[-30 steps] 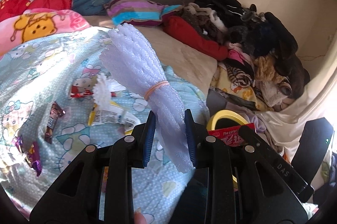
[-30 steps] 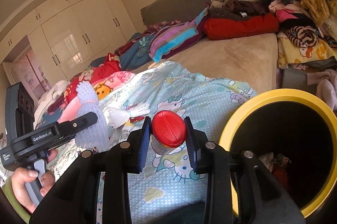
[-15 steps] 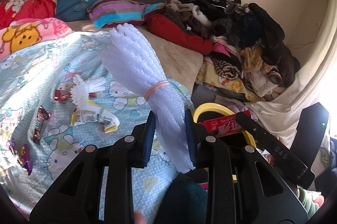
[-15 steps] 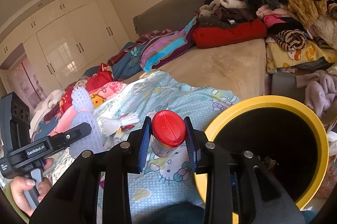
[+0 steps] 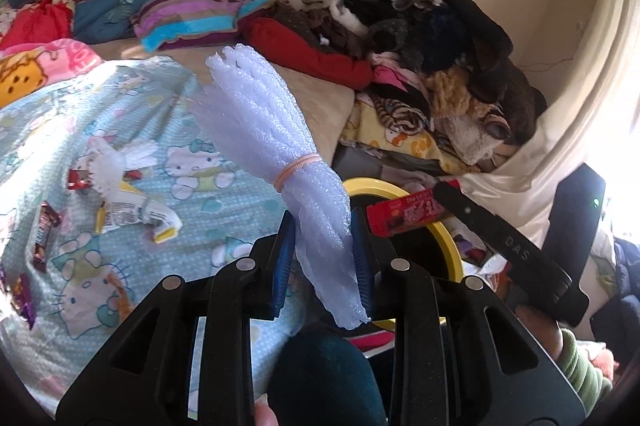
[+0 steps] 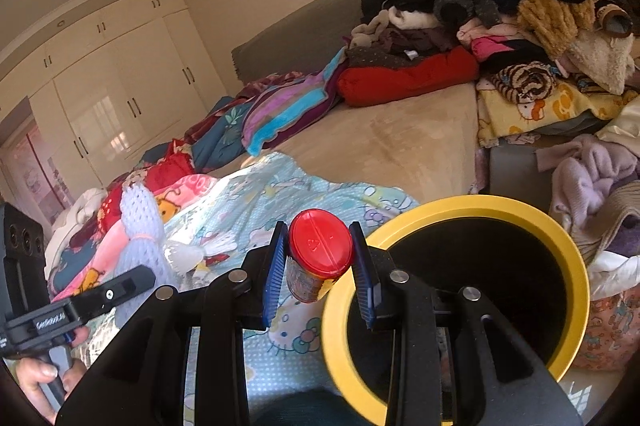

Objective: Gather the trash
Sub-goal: 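Carry the foam net with the left tool while the right tool carries the red tube to the bin, then open the left tool over the bin while the right tool releases the red tube into it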

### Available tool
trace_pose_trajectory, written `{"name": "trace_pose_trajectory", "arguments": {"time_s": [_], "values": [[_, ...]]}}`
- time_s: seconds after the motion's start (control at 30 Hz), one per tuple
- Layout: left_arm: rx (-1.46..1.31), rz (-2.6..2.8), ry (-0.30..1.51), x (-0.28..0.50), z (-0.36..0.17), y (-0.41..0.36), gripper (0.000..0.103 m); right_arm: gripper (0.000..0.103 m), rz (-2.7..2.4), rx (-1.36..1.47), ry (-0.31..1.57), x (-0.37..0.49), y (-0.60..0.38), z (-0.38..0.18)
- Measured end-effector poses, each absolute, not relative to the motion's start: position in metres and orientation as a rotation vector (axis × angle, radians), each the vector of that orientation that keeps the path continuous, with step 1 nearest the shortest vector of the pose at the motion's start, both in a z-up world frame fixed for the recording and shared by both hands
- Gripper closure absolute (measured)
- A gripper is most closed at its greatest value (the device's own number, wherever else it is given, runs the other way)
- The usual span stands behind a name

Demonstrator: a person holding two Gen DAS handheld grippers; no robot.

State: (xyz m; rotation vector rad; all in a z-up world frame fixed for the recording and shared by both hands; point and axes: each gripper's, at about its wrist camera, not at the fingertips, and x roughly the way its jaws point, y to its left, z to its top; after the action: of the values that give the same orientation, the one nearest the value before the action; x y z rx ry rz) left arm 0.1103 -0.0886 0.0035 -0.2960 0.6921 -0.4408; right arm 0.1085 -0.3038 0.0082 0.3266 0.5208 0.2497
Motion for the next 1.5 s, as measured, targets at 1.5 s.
{"name": "trace_pose_trajectory", "arguments": {"time_s": [1.5], "values": [[-0.103,-0.642,0.804,0.11,-0.04,-0.207,0.082,0.073,-0.011,0.408,0.537,0.11,-0.405,-0.027]]}}
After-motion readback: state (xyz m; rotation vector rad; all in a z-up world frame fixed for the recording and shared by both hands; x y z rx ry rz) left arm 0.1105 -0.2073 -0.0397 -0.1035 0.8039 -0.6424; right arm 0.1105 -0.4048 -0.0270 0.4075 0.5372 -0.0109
